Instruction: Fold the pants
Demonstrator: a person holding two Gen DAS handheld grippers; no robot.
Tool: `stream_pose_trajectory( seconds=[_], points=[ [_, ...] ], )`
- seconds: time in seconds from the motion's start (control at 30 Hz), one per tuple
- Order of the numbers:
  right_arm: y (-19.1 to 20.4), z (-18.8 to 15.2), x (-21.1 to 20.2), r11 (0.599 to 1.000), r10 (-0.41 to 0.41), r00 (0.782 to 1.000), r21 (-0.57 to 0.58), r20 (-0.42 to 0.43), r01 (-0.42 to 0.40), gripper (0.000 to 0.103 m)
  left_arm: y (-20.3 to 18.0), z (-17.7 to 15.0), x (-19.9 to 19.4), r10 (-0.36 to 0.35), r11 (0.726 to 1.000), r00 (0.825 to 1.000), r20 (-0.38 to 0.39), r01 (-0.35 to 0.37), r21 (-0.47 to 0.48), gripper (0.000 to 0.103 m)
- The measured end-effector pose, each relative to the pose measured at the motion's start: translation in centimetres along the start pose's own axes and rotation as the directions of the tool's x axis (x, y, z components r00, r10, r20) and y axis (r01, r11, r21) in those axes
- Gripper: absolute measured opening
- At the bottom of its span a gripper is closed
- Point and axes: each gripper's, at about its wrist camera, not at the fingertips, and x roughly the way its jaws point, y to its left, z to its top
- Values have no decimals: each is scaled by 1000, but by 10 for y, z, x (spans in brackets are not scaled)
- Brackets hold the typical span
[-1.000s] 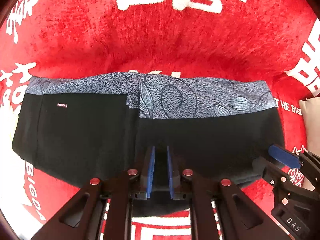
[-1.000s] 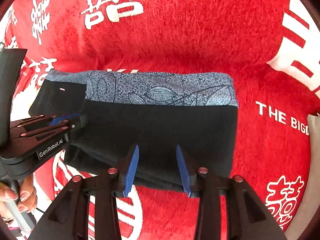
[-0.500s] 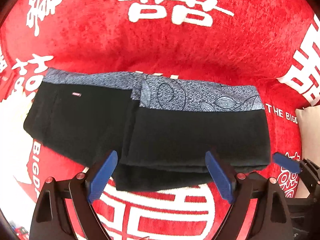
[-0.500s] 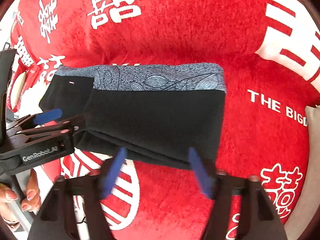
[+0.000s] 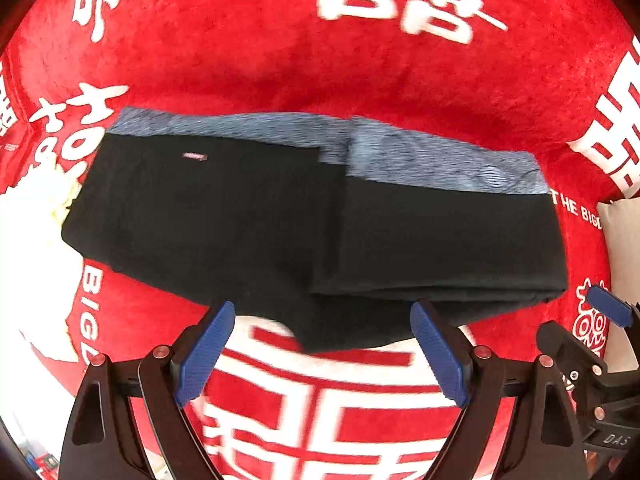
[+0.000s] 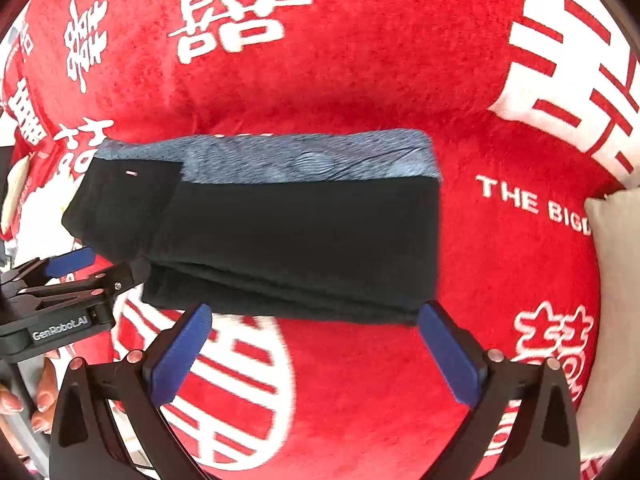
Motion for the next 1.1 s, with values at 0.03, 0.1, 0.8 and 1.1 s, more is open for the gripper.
stream_pose_trajectory(
  seconds=[0.03,0.1,0.8,1.1],
  points=[
    [7,-1,1,1000,-2,1000,3,-2,2,103,14,-1,-2,-3,1000,1000,3,3,-3,90],
    [31,-3,4,1000,-14,1000,8,-8,14,103,35,-1,-4,-5,1000,1000,6,5,-9,90],
    [153,-11,35,997,-43,995,-60,-86,38,103,204,-8,14,-61,974,998,21,65,-218,90],
    [148,3,52,992,-73,991,-112,-115,60,103,237,-7,34,-109,914,993,41,116,-388,90]
  ],
)
